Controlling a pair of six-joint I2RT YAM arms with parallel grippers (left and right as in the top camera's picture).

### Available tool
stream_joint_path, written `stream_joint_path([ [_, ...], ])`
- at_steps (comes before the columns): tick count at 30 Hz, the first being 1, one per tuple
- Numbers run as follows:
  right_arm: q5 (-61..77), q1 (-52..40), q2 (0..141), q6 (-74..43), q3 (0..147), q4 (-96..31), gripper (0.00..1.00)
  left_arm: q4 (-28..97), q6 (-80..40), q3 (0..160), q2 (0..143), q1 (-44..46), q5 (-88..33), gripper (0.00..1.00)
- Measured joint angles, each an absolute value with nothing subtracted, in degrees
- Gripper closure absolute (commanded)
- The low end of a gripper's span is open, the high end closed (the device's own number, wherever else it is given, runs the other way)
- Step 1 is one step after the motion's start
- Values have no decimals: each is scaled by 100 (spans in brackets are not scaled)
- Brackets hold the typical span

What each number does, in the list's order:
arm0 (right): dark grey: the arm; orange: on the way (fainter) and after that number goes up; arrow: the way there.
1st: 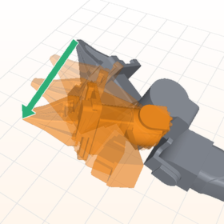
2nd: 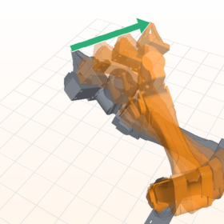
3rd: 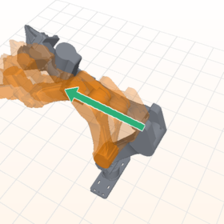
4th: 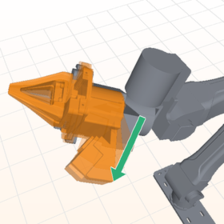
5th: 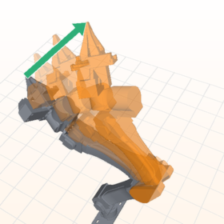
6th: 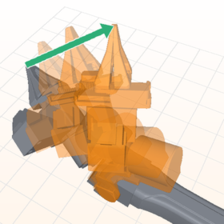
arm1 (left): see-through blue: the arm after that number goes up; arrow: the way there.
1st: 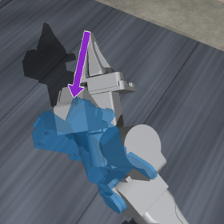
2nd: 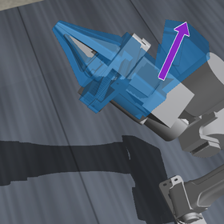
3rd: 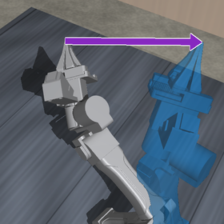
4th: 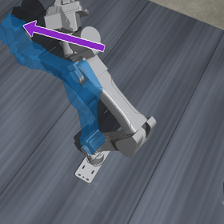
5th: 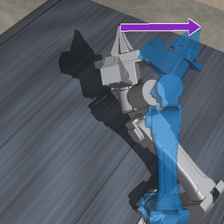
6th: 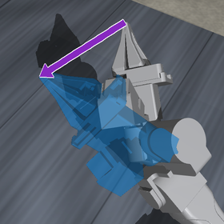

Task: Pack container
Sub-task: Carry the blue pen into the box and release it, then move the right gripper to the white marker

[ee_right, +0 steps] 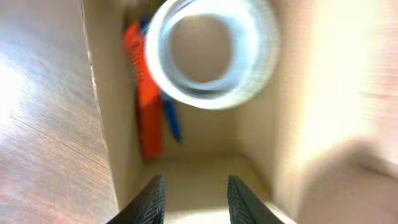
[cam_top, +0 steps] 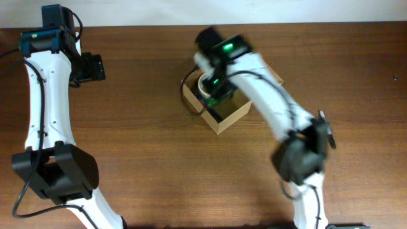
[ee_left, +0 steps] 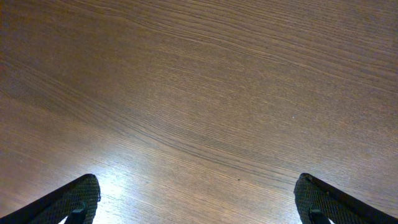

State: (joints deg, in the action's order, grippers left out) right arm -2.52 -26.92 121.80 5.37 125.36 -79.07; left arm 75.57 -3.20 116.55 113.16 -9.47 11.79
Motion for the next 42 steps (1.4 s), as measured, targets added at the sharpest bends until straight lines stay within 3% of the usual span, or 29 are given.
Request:
stream_joint_path([
  [9,-578,-84,9491,814,12339,-7730,64,7557,-322,11655,11316,-947,1179,0],
  [18,-574,1507,9566,1592,10444,-6790,64,7557,-322,11655,11316,-947,1179,0],
  [28,-508,1796,10009,2196,8440,-6211,64,7557,-322,11655,11316,-947,1179,0],
  [42,-318,1791,11078,2292,7983,-5979,60,7557,-322,11655,11316,-947,1179,0],
])
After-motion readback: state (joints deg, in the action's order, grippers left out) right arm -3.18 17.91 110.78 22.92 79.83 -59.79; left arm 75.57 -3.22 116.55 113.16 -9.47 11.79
